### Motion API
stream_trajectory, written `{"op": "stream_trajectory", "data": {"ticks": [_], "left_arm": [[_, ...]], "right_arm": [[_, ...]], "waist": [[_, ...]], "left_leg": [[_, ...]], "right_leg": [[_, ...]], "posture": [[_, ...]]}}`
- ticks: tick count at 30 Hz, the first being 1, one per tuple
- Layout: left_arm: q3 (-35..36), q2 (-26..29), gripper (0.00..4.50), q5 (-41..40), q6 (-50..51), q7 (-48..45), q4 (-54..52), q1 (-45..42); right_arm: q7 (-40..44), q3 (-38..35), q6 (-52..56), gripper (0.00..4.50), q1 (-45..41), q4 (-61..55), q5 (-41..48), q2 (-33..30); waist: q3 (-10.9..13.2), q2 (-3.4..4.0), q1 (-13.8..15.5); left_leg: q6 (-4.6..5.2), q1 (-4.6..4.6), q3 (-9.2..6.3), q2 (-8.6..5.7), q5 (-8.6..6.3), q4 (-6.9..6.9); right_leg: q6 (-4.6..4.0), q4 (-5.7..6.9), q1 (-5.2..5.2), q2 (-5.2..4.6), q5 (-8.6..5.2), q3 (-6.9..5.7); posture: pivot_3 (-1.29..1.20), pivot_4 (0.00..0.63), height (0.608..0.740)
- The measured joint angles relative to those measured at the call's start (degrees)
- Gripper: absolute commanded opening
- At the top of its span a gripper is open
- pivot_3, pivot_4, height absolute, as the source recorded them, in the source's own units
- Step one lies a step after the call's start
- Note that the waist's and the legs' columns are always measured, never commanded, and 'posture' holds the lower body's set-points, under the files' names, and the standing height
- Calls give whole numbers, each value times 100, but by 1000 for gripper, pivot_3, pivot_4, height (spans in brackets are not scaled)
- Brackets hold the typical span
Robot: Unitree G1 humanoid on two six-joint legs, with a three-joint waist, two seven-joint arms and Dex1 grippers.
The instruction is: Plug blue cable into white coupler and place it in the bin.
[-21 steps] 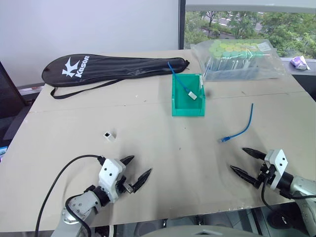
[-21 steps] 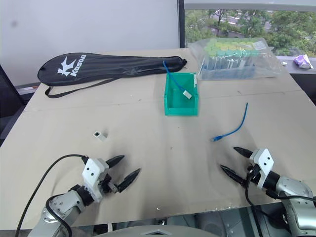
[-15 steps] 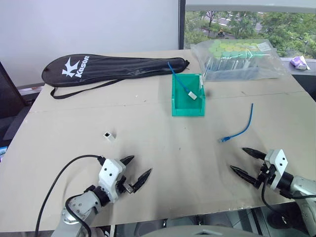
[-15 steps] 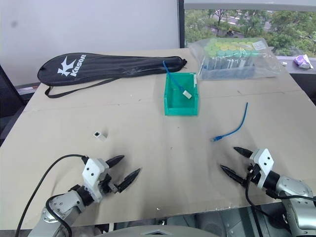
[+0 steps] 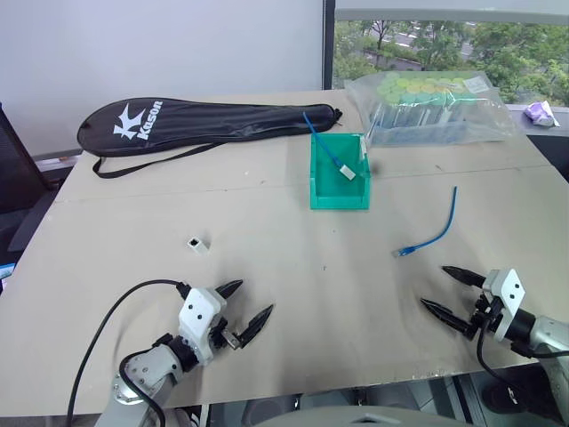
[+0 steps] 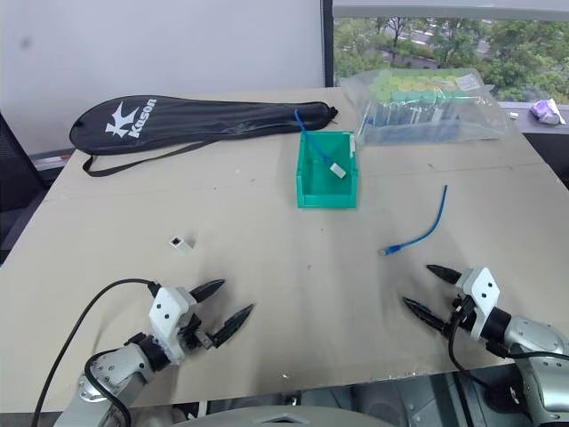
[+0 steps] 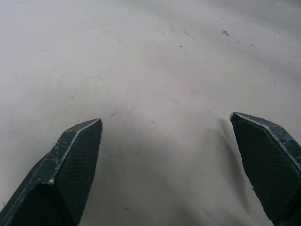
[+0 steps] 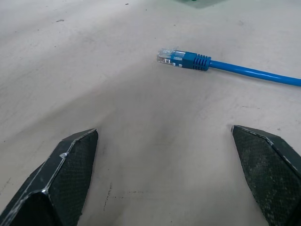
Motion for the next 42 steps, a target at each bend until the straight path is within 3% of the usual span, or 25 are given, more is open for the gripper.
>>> {"op": "stream_trajectory", "data": {"ticks": [4,9,14,20,23,26,30,31,38,42], "left_arm": [[88,191,4451,-156,111,-177,-67,-82],[69,1298,4451,-675,682,-1208,-553,-566],[157,2024,4451,-1471,1169,-2115,-876,-1455],[158,2365,4451,-1498,1294,-2611,-815,-2239],[135,2373,4500,-1469,1298,-2711,-736,-2405],[113,2373,4500,-1432,1298,-2784,-660,-2444],[113,2371,4500,-1359,1297,-2808,-604,-2443],[113,2367,4500,-1353,1297,-2805,-603,-2442],[117,2315,4500,-1351,1298,-2758,-601,-2425],[191,2402,4500,-1256,1269,-2826,-283,-2409]], "right_arm": [[155,-11,46,4500,-389,171,38,-203],[796,82,57,4500,-1725,581,-2,-835],[1671,942,-16,4500,-3089,1640,-473,-930],[2540,1774,-458,4500,-4241,3037,-1153,-873],[2730,1964,-674,3625,-4596,3488,-1353,-696],[2936,2072,-737,2381,-4759,3602,-1399,-635],[3053,2104,-733,224,-4836,3610,-1450,-581],[3063,2109,-729,48,-4847,3609,-1460,-573],[3036,2219,-677,48,-4966,3537,-1583,-386],[2767,2465,-298,48,-5113,3078,-1719,232]], "waist": [[3,5,-3],[39,-38,-11],[66,-49,-12],[76,-49,-16],[81,-47,-25],[83,-46,-32],[85,-46,-31],[85,-45,-31],[85,-45,-46],[87,-48,-163]], "left_leg": [[0,0,1,0,0,1],[0,-6,-3,7,0,3],[0,-19,-6,8,0,-1],[0,-32,-11,5,0,-2],[0,-35,-12,7,0,-2],[0,-35,-15,8,0,-2],[0,-35,-15,8,0,-1],[0,-35,-15,8,0,0],[-1,-32,-15,8,0,0],[-1,-23,-16,11,0,0]], "right_leg": [[0,1,-1,1,1,0],[-2,3,-8,13,2,-5],[10,-3,-13,13,9,-12],[20,-12,-21,13,15,-18],[20,-11,-25,13,15,-20],[20,-9,-24,12,15,-22],[20,-6,-24,10,16,-22],[20,-6,-24,10,16,-22],[20,2,-25,10,16,-22],[20,30,-30,13,16,-22]], "posture": [[0,150,740],[0,150,740],[0,150,740],[0,150,740],[0,150,740],[0,150,740],[0,150,740],[0,150,740],[0,150,740],[0,150,740]]}}
